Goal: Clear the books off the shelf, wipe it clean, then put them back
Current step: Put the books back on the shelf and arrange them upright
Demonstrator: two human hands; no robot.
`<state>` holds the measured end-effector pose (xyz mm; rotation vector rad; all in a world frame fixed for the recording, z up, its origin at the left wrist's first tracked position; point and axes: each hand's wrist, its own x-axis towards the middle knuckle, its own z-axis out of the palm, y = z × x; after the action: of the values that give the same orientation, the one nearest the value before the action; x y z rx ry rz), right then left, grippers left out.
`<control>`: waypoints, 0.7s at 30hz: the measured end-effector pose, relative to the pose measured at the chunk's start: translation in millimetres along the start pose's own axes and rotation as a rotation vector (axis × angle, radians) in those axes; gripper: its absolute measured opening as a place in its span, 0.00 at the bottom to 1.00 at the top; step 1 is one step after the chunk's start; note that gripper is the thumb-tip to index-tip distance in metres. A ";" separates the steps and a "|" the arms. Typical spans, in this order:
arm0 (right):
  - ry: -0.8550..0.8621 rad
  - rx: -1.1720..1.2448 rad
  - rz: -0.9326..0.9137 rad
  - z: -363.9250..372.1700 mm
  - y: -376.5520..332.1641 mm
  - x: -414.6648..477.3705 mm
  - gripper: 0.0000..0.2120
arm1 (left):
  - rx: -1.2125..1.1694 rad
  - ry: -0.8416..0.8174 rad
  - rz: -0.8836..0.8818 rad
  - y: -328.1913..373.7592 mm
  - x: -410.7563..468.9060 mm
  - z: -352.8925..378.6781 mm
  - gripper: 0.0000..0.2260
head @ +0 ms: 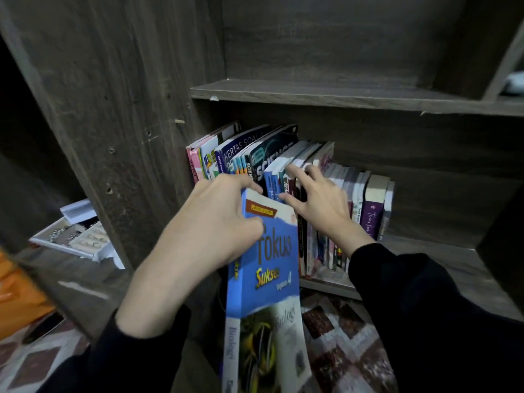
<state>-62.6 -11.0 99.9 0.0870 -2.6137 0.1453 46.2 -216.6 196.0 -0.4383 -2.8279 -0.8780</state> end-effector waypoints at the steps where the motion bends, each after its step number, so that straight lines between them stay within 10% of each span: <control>1: -0.023 -0.028 0.008 -2.3 -2.4 2.6 0.28 | 0.010 0.011 0.005 2.1 2.0 -0.5 0.13; 21: 0.012 0.027 0.059 -11.7 15.5 -17.1 0.27 | -0.365 0.119 0.082 -4.7 41.5 -33.1 0.14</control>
<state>-43.4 6.3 100.0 0.0187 -2.6034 0.2005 7.2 -229.7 229.9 -0.5212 -2.5240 -1.3581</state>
